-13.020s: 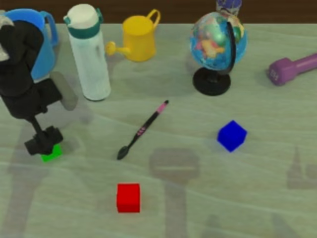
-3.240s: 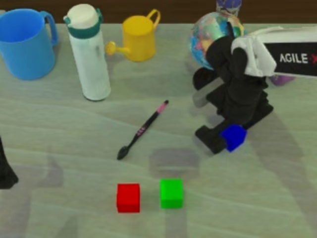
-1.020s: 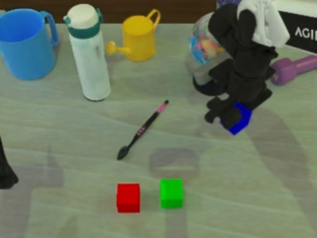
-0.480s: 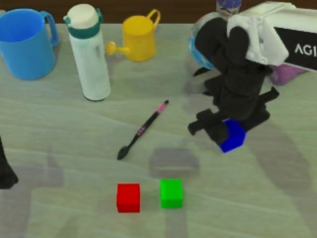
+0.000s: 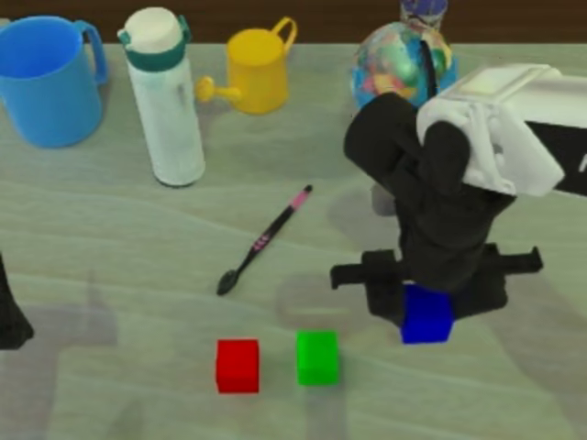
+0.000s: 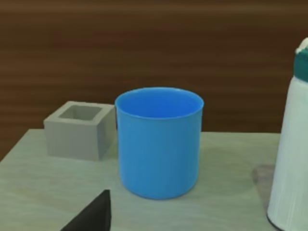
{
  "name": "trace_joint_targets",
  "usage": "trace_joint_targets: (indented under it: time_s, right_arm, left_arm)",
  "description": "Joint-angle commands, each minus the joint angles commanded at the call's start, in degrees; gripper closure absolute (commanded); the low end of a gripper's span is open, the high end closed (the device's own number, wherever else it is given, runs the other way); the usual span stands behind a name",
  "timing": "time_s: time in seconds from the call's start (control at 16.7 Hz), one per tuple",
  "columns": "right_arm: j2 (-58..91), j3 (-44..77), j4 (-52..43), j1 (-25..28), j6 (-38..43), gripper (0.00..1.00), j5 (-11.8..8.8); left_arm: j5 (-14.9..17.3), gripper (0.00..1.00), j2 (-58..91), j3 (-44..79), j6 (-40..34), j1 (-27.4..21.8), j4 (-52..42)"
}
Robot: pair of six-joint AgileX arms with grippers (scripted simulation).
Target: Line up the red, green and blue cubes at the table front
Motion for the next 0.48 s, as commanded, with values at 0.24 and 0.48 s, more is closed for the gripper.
trace_joint_targets:
  time_s: [0.24, 0.48]
  right_arm:
    - [-2.7, -2.6, 0.9, 1.5, 4.8, 1.0, 0.1]
    - [-2.5, -2.4, 0.8, 1.2, 4.8, 1.0, 0.1]
  left_arm:
    - [0.0, 0.0, 0.0, 0.0, 0.0, 0.0, 0.0]
    - [0.0, 0.0, 0.0, 0.0, 0.0, 0.0, 0.0]
